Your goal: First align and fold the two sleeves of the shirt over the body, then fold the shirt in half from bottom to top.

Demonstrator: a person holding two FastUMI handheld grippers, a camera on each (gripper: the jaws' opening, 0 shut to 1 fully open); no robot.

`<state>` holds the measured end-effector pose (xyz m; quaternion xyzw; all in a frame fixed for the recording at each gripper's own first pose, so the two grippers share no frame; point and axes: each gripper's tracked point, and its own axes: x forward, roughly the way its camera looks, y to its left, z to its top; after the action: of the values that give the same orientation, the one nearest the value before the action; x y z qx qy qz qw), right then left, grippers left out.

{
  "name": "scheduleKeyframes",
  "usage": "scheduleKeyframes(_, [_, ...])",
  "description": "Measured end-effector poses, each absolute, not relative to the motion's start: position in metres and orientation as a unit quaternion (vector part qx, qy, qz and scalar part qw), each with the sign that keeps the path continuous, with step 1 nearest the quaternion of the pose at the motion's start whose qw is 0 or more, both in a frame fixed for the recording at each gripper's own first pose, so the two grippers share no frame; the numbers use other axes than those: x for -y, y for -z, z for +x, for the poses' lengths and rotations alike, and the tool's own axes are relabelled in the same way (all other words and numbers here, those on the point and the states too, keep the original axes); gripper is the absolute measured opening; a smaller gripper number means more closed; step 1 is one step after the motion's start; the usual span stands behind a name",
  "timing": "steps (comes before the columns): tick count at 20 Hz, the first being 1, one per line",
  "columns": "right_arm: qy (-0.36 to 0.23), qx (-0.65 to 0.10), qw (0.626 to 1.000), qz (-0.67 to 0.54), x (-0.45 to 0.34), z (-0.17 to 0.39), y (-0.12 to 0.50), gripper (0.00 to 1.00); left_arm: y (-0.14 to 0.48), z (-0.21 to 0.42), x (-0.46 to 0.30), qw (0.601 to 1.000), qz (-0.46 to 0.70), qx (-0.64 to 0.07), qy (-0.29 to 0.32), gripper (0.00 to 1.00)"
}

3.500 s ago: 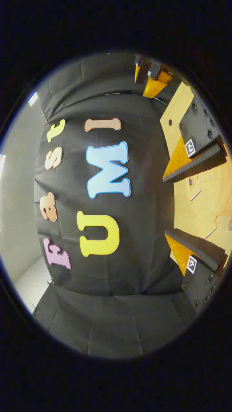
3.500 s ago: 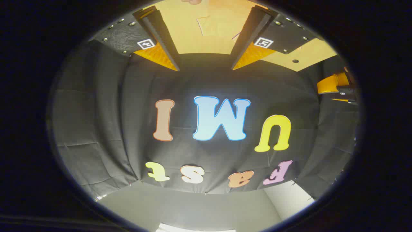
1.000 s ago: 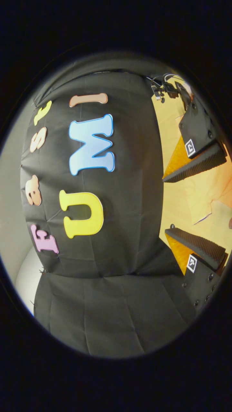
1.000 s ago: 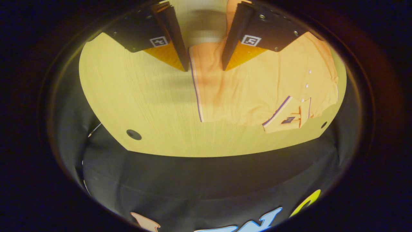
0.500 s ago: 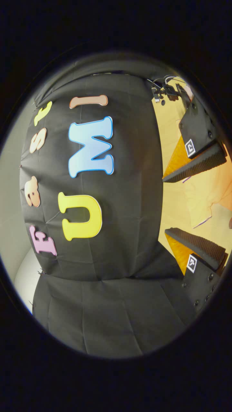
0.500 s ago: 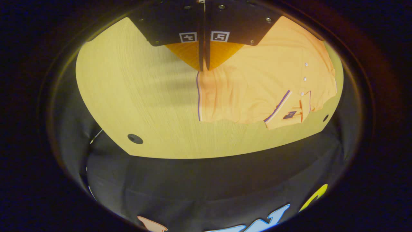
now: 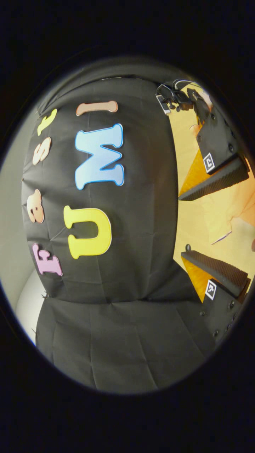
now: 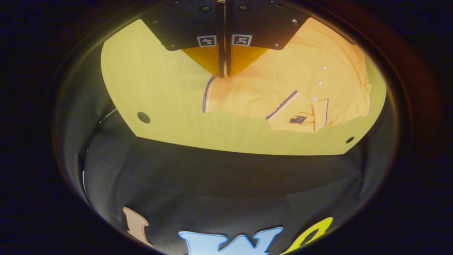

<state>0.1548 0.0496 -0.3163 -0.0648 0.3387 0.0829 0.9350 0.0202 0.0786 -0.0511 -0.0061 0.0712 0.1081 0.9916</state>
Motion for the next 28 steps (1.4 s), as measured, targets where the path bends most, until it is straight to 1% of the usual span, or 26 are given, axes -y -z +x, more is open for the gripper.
scheduleKeyframes(5, [-0.168,-0.317,0.925,-0.123,-0.123,0.138,0.308,0.01,0.051,0.010,-0.093,0.990,-0.007,-0.072,-0.123,0.94])
scheduleKeyframes(8, [-0.205,-0.328,0.911,-0.146,-0.154,0.124,0.322,0.01,0.054,0.000,-0.107,0.988,-0.005,-0.074,-0.138,0.94])
scheduleKeyframes(10, [-0.219,-0.342,0.900,-0.157,-0.165,0.116,0.333,0.01,0.058,-0.007,-0.116,0.986,-0.005,-0.079,-0.147,0.93])
scheduleKeyframes(11, [-0.225,-0.351,0.895,-0.157,-0.170,0.111,0.338,0.04,0.062,-0.011,-0.120,0.985,-0.006,-0.082,-0.151,0.94])
scheduleKeyframes(12, [-0.235,-0.362,0.890,-0.148,-0.175,0.107,0.342,0.09,0.066,-0.014,-0.124,0.984,-0.007,-0.085,-0.155,0.94])
scheduleKeyframes(13, [-0.239,-0.370,0.887,-0.140,-0.178,0.100,0.342,0.19,0.068,-0.015,-0.128,0.984,-0.009,-0.088,-0.158,0.94])
scheduleKeyframes(14, [-0.239,-0.370,0.887,-0.136,-0.178,0.099,0.338,0.23,0.072,-0.016,-0.130,0.983,-0.011,-0.090,-0.160,0.94])
scheduleKeyframes(15, [-0.238,-0.366,0.890,-0.132,-0.177,0.101,0.336,0.37,0.077,-0.019,-0.132,0.982,-0.012,-0.093,-0.162,0.94])
scheduleKeyframes(17, [-0.235,-0.359,0.895,-0.125,-0.176,0.100,0.326,0.37,0.085,-0.018,-0.135,0.982,-0.016,-0.098,-0.162,0.94])
scheduleKeyframes(18, [-0.232,-0.358,0.897,-0.121,-0.175,0.100,0.322,0.35,0.090,-0.016,-0.135,0.982,-0.018,-0.101,-0.160,0.94])
scheduleKeyframes(20, [-0.227,-0.353,0.901,-0.110,-0.171,0.099,0.311,0.35,0.102,-0.013,-0.134,0.982,-0.023,-0.108,-0.153,0.94])
scheduleKeyframes(21, [-0.226,-0.350,0.903,-0.105,-0.170,0.098,0.309,0.37,0.109,-0.009,-0.134,0.982,-0.025,-0.112,-0.149,0.94])
scheduleKeyframes(22, [-0.225,-0.347,0.905,-0.101,-0.168,0.097,0.302,0.35,0.119,-0.005,-0.134,0.982,-0.029,-0.118,-0.145,0.94])
scheduleKeyframes(23, [-0.224,-0.342,0.907,-0.099,-0.166,0.095,0.296,0.37,0.127,0.000,-0.133,0.982,-0.033,-0.123,-0.140,0.94])
scheduleKeyframes(25, [-0.222,-0.331,0.912,-0.095,-0.162,0.090,0.281,0.37,0.147,0.009,-0.133,0.981,-0.039,-0.136,-0.132,0.94])
scheduleKeyframes(26, [-0.221,-0.326,0.915,-0.092,-0.161,0.087,0.273,0.35,0.158,0.015,-0.133,0.981,-0.040,-0.142,-0.129,0.94])
scheduleKeyframes(27, [-0.220,-0.321,0.917,-0.089,-0.159,0.084,0.266,0.35,0.169,0.019,-0.133,0.980,-0.040,-0.149,-0.126,0.94])
scheduleKeyframes(28, [-0.218,-0.315,0.920,-0.083,-0.157,0.082,0.257,0.37,0.179,0.024,-0.133,0.979,-0.040,-0.156,-0.121,0.94])
